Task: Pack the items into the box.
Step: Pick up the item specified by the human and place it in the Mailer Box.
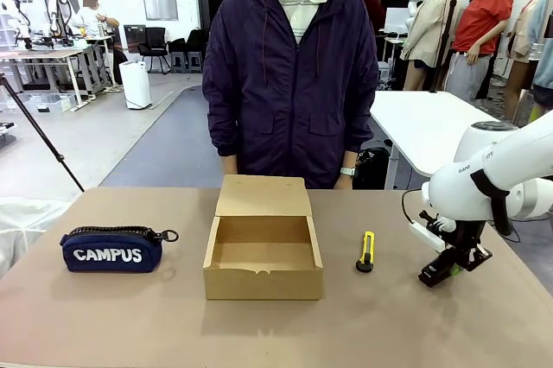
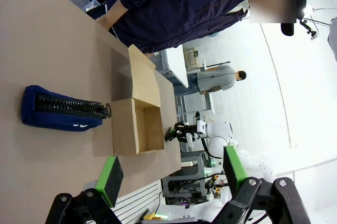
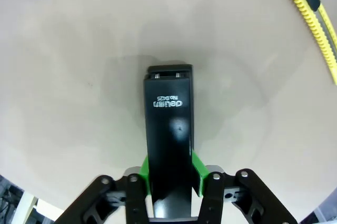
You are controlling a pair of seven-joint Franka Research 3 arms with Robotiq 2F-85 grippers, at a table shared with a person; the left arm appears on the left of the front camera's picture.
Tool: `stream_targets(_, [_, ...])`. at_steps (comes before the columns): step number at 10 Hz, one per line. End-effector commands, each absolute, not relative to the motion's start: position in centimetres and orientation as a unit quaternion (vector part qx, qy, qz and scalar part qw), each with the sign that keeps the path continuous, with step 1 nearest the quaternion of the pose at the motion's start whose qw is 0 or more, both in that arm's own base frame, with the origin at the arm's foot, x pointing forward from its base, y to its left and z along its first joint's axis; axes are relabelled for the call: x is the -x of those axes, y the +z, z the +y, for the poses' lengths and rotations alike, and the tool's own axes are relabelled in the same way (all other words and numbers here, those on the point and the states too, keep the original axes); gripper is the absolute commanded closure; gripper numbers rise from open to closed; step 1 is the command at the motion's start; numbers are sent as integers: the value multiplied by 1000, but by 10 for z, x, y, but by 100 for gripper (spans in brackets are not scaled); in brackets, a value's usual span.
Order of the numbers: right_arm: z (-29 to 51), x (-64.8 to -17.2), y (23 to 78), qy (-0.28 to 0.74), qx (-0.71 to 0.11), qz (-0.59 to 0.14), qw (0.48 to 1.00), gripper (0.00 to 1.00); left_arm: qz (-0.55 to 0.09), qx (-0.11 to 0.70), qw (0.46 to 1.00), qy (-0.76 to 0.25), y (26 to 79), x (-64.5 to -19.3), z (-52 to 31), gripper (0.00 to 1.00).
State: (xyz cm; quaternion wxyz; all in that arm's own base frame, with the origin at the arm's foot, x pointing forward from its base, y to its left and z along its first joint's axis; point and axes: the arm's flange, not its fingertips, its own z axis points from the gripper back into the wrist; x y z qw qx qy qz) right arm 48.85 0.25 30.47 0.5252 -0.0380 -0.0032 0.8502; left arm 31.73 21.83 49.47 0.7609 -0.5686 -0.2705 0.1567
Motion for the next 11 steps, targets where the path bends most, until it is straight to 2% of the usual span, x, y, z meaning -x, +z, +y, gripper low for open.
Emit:
stream_targets(1, [4, -485, 304, 850, 27, -18, 526, 100, -266, 569, 763, 153, 497, -315, 219, 0])
stream_targets(7, [5, -488, 304, 848, -15, -10, 530, 100, -266, 569, 763, 153, 497, -315, 219, 0])
stream_targets(9, [6, -482, 344, 802, -116, 15, 586, 100, -266, 569, 763, 153, 497, -315, 219, 0])
stream_targets(10, [4, -470, 383, 761, -141, 45, 632, 100, -266, 569, 763, 153, 497, -315, 219, 0])
stream_targets(11, [4, -462, 410, 745, -120, 57, 654, 100, -266, 569, 763, 153, 497, -315, 219, 0])
